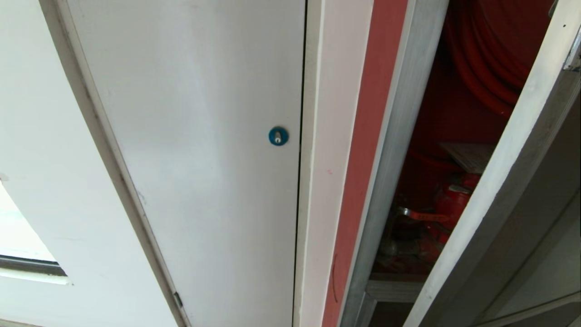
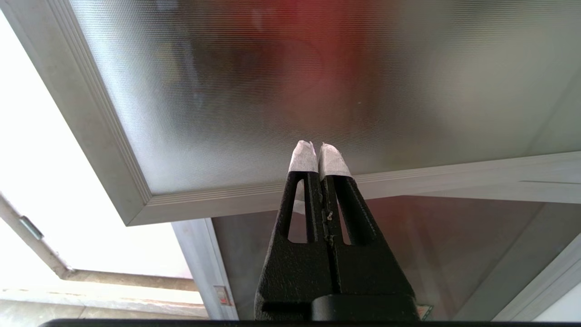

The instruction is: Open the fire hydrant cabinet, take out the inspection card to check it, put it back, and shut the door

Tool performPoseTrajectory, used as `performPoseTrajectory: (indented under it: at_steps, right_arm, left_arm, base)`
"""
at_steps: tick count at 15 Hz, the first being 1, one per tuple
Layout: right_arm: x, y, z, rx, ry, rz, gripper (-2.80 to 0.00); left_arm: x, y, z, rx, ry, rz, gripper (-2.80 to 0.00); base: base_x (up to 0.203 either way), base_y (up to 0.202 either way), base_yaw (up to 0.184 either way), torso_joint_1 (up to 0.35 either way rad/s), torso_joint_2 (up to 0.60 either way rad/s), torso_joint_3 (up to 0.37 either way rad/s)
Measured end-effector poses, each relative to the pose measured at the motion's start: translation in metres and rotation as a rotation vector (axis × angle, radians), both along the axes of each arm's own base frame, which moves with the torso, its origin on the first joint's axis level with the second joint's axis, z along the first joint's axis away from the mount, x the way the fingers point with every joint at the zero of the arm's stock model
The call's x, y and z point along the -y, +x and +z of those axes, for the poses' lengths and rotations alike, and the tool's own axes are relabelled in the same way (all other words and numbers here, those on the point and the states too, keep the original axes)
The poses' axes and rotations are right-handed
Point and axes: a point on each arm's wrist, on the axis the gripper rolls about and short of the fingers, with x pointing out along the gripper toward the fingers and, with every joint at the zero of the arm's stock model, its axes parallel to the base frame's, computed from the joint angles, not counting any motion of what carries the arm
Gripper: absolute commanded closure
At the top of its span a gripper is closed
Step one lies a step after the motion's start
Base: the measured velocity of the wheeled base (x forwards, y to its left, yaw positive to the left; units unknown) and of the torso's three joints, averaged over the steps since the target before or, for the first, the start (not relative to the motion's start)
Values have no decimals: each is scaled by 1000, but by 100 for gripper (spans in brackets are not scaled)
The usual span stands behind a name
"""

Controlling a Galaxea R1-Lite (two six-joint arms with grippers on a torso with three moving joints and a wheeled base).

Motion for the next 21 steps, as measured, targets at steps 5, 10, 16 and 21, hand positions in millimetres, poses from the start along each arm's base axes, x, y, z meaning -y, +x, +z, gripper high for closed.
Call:
performPoseTrajectory:
  at_steps: [5, 10, 16, 21]
  right_arm:
    - [0, 0, 0, 0, 0, 1, 0]
    - [0, 0, 0, 1, -7, 3, 0]
    - [0, 0, 0, 0, -7, 16, 0]
    - [0, 0, 0, -3, 6, 13, 0]
  left_arm:
    - [0, 0, 0, 0, 0, 2, 0]
    - [0, 0, 0, 0, 0, 1, 0]
    - [0, 0, 0, 0, 0, 2, 0]
    - [0, 0, 0, 0, 0, 1, 0]
  base:
    - [0, 0, 0, 0, 0, 0]
    - [0, 0, 0, 0, 0, 0]
    - [0, 0, 0, 0, 0, 0]
    - [0, 0, 0, 0, 0, 0]
